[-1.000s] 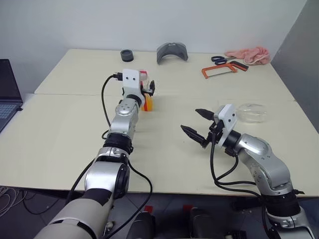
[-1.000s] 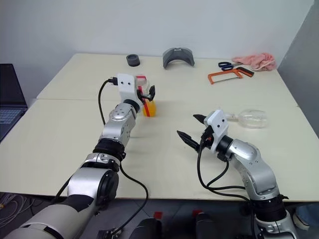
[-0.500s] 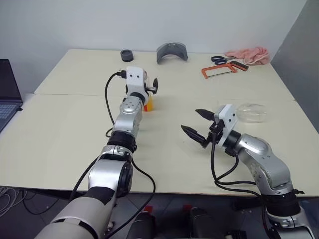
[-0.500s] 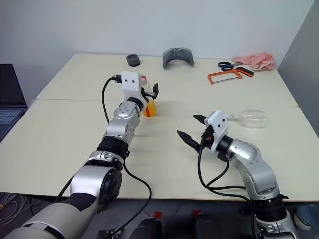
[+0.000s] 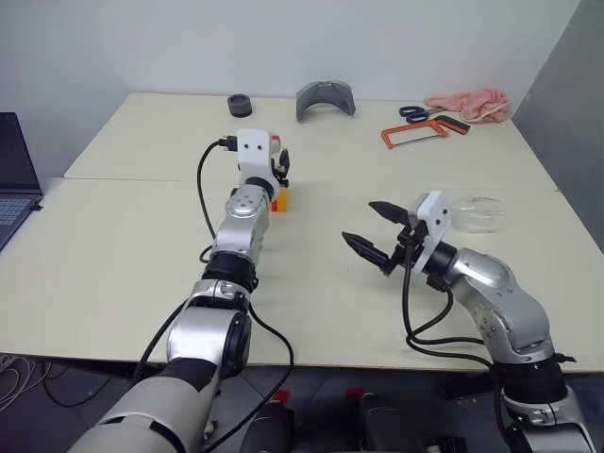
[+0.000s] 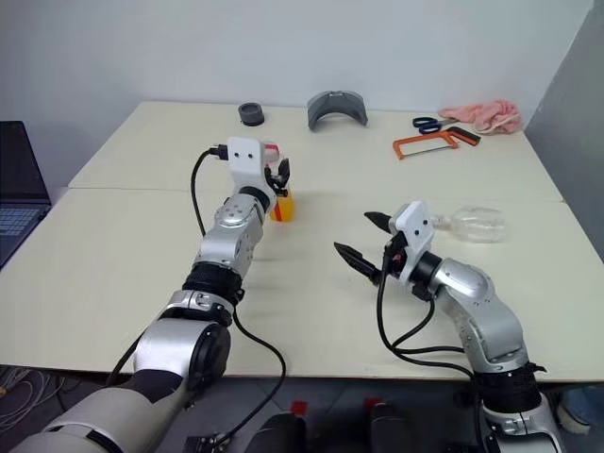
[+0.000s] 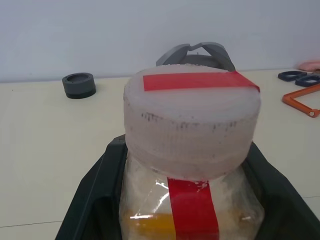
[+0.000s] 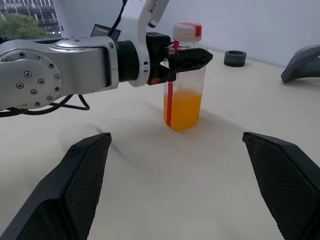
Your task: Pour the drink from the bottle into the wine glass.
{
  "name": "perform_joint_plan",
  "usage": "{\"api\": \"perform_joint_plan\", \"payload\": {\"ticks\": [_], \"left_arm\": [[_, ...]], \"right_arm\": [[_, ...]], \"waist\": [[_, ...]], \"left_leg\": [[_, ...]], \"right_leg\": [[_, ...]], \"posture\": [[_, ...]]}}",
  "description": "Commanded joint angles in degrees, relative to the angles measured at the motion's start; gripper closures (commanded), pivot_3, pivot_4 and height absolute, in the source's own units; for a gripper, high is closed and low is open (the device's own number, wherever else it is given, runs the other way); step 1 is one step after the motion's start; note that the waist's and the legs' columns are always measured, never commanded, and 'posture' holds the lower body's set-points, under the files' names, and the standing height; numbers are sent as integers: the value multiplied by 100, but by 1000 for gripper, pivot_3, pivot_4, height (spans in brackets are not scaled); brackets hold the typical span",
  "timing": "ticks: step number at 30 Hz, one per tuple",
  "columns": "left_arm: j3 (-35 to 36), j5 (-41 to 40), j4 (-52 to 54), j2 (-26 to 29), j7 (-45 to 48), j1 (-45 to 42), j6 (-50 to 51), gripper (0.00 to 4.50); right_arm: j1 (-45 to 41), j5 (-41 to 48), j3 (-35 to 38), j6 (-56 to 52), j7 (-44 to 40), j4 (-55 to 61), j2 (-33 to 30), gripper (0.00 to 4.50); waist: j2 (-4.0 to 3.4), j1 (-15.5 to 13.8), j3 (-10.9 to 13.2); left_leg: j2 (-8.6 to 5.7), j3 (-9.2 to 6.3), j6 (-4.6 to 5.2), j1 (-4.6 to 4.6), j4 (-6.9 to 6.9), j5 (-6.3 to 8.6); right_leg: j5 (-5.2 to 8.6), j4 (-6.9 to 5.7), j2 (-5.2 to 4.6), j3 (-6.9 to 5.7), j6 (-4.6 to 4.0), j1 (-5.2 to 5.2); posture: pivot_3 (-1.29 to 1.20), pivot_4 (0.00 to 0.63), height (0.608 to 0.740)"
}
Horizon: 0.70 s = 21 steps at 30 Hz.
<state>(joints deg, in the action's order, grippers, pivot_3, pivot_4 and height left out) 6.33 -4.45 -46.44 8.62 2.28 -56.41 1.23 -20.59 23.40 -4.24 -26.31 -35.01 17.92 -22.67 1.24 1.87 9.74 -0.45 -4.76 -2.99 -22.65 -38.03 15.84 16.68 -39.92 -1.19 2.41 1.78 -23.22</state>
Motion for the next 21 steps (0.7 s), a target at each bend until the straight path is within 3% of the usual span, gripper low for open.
{"api": "perform_joint_plan", "payload": {"ticks": [1, 9, 14, 21], "left_arm": [[82, -111, 380, 34, 152, 84, 19, 2307], [-56, -494, 1384, 126, 1342, 576, 539, 2307], [-590, -1052, 2382, 435, 3384, 959, 1225, 2307], [-1319, -1520, 3076, 876, 5841, 975, 1337, 2307]], "right_arm": [[-142, 70, 123, 146, -37, 86, 57, 0], [-193, 187, 344, 146, 35, 236, 136, 0], [46, 581, 593, -274, 7, 926, -168, 0], [-24, 1360, 1055, -1145, 384, 1887, -547, 0]], "waist": [[0, 0, 0], [0, -5, 0], [0, -6, 0], [-1, -3, 1]], "left_leg": [[0, 0, -2, 0, 0, -1], [2, -2, -14, -2, 0, -8], [3, -5, -15, -6, 0, -8], [4, -6, -13, -9, -1, -8]], "right_leg": [[0, 0, 0, 0, 0, 0], [0, -1, -3, -1, 0, -1], [0, 0, -4, -2, 0, -1], [0, 2, -1, -2, -1, -1]], "posture": [[0, 150, 740], [0, 150, 740], [0, 150, 740], [0, 150, 740]]}}
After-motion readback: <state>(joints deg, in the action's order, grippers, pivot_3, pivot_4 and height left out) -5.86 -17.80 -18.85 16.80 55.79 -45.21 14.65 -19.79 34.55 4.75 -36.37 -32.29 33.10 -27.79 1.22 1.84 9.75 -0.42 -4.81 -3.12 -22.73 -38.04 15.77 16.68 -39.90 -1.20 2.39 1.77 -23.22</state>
